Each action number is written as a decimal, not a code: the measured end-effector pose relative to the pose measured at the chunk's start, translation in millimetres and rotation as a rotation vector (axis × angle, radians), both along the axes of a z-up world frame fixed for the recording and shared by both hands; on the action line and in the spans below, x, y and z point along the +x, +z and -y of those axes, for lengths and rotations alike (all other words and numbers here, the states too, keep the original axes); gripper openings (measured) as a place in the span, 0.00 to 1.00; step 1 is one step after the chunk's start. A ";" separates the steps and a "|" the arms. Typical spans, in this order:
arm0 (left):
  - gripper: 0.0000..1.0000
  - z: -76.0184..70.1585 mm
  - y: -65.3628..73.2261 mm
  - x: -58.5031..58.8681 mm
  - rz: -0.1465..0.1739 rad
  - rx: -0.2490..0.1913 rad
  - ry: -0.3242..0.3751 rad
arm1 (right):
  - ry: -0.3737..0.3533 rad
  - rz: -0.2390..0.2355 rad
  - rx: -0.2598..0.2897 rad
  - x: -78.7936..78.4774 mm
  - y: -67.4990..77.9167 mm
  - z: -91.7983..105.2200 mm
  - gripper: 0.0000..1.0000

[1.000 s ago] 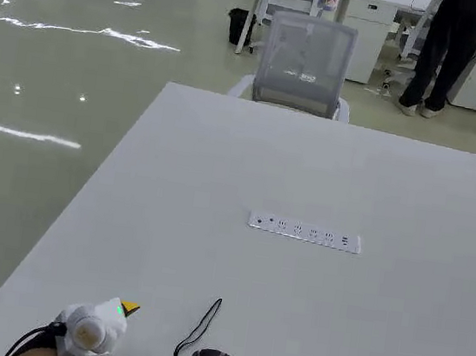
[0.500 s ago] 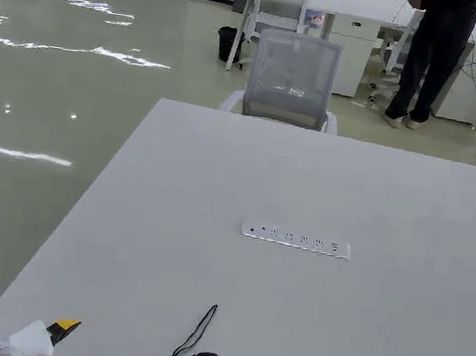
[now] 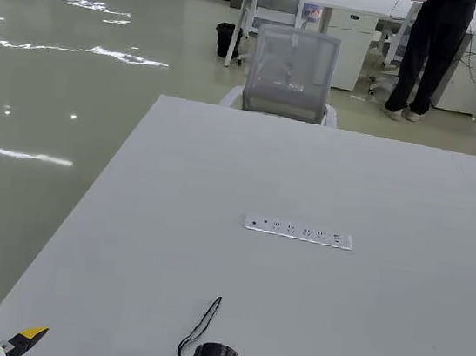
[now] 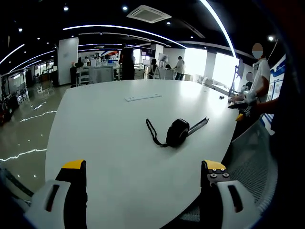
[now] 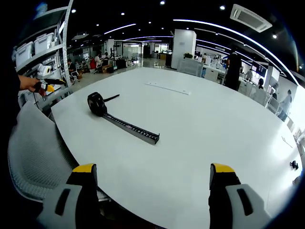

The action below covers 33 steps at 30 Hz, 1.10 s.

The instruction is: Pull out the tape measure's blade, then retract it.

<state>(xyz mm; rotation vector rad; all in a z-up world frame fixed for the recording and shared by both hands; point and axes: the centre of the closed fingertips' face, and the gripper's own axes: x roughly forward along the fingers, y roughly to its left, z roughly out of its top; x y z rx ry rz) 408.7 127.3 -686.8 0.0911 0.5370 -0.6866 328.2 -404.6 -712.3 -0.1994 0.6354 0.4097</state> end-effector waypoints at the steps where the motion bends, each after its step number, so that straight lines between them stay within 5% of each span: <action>1: 0.99 -2.0 -1.8 -0.5 -0.004 0.002 0.006 | -0.007 0.001 0.005 -0.3 0.1 0.6 1.00; 6: 0.99 -12.6 -11.5 -3.0 -0.027 0.021 0.026 | -0.029 -0.002 0.005 -2.6 -3.5 4.6 1.00; 9: 0.99 -16.8 -12.6 -2.1 -0.012 0.020 0.023 | -0.001 0.039 -0.006 -1.7 -1.4 4.5 0.97; 14: 0.99 -22.2 -8.5 -1.4 -0.006 0.011 0.044 | -0.038 0.034 0.018 -3.5 -4.9 11.9 0.98; 19: 0.99 -16.0 -5.0 0.0 -0.002 0.047 0.017 | -0.038 0.011 0.011 -9.2 -10.6 12.5 1.00; 33: 0.99 -11.9 -7.9 -1.5 -0.013 0.051 0.012 | -0.055 -0.009 -0.012 -19.0 -16.4 23.3 1.00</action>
